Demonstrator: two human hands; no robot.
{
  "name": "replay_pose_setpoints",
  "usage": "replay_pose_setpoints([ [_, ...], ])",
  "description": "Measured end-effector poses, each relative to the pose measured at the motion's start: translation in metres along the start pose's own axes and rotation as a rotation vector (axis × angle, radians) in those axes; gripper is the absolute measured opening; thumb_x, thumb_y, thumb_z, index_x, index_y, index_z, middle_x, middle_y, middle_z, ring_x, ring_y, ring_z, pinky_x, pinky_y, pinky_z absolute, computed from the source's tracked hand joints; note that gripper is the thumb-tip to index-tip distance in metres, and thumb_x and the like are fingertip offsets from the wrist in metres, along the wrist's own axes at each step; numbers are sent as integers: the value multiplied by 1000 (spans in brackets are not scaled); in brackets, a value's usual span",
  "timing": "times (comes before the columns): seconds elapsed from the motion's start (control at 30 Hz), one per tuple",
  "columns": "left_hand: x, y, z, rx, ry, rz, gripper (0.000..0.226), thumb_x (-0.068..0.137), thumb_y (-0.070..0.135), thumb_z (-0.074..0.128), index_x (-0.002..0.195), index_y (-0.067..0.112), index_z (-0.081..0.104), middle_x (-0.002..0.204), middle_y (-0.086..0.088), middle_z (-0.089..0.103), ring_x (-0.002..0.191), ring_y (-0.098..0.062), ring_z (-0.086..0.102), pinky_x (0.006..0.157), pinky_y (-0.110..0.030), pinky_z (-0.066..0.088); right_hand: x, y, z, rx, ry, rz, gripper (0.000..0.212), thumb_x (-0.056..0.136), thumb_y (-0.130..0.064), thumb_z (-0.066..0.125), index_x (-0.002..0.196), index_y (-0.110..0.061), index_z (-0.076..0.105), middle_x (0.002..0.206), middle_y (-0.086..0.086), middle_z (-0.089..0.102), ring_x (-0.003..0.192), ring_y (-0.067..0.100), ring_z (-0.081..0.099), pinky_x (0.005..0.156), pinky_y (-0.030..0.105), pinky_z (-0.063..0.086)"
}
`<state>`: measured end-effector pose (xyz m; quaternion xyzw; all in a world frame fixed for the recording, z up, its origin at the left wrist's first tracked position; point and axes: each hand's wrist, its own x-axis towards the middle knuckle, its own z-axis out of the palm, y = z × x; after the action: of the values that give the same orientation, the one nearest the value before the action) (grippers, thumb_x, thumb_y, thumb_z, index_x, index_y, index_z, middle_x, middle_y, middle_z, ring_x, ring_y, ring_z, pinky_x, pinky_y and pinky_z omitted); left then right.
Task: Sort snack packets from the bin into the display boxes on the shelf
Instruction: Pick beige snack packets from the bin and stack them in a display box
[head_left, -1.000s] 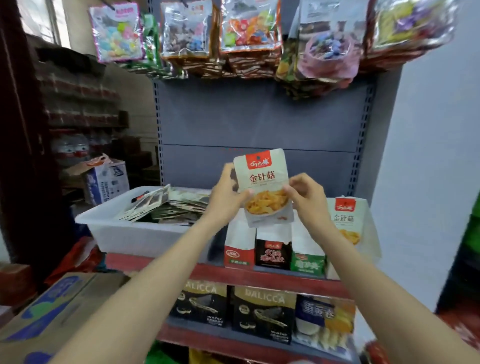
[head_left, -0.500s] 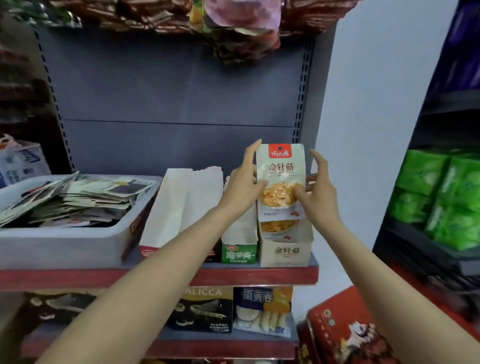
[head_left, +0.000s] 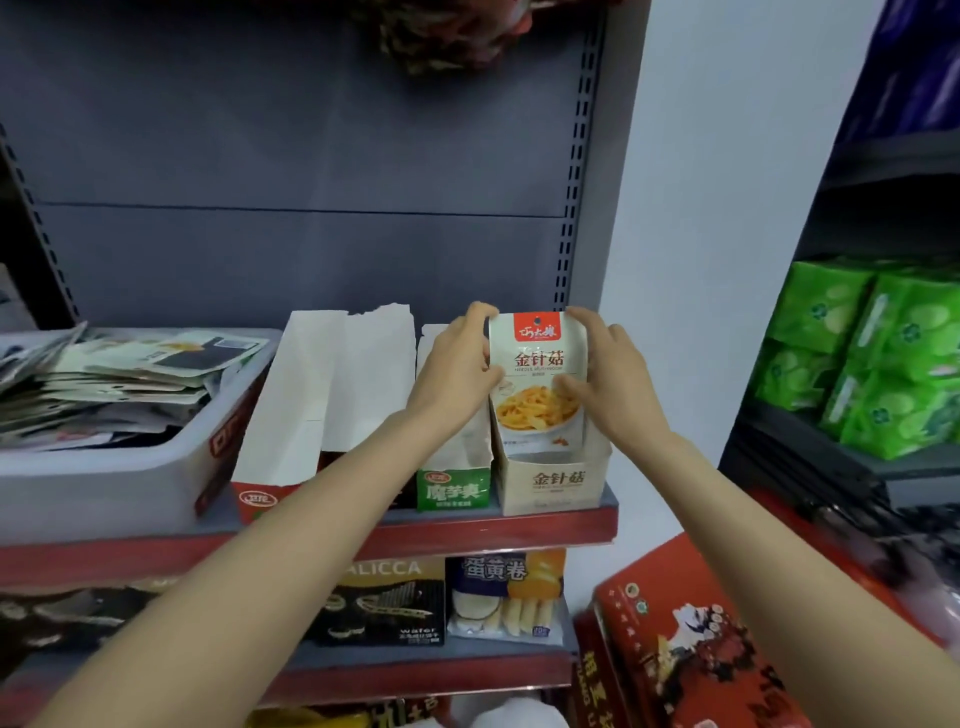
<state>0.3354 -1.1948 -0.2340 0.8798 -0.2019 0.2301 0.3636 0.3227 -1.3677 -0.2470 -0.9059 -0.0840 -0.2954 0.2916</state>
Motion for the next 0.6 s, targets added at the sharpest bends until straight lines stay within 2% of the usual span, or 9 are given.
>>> replay_pose_setpoints([
  [0.13,-1,1,2,136,3,20,42,84,12,67,120,17,45,108,-3,51,92,-18,52,74,-34,47,-3,-2,-1,-135,-34,15,63,83,-18,68,138,-24,36,122,7,42,106,23,52,81,32,48],
  [0.3,2,1,6,336,13,0,41,84,25,68,119,18,47,117,-3,48,102,-18,49,66,-28,37,-5,-4,1,-273,-32,5,54,84,-16,68,132,-18,43,127,9,36,119,24,40,87,32,45],
  [0.47,-2,6,0,284,56,-5,40,87,24,64,122,18,46,119,-4,48,107,-18,48,69,-27,40,-7,-15,4,-304,24,-62,56,83,-15,69,133,-21,44,134,10,36,125,27,34,96,36,42],
  [0.6,-23,3,-31,214,92,33,27,91,24,55,116,19,51,113,2,50,102,-15,50,76,-32,46,-13,-42,9,-149,8,-173,38,88,-15,61,125,-16,53,125,5,45,112,21,46,90,31,43],
])
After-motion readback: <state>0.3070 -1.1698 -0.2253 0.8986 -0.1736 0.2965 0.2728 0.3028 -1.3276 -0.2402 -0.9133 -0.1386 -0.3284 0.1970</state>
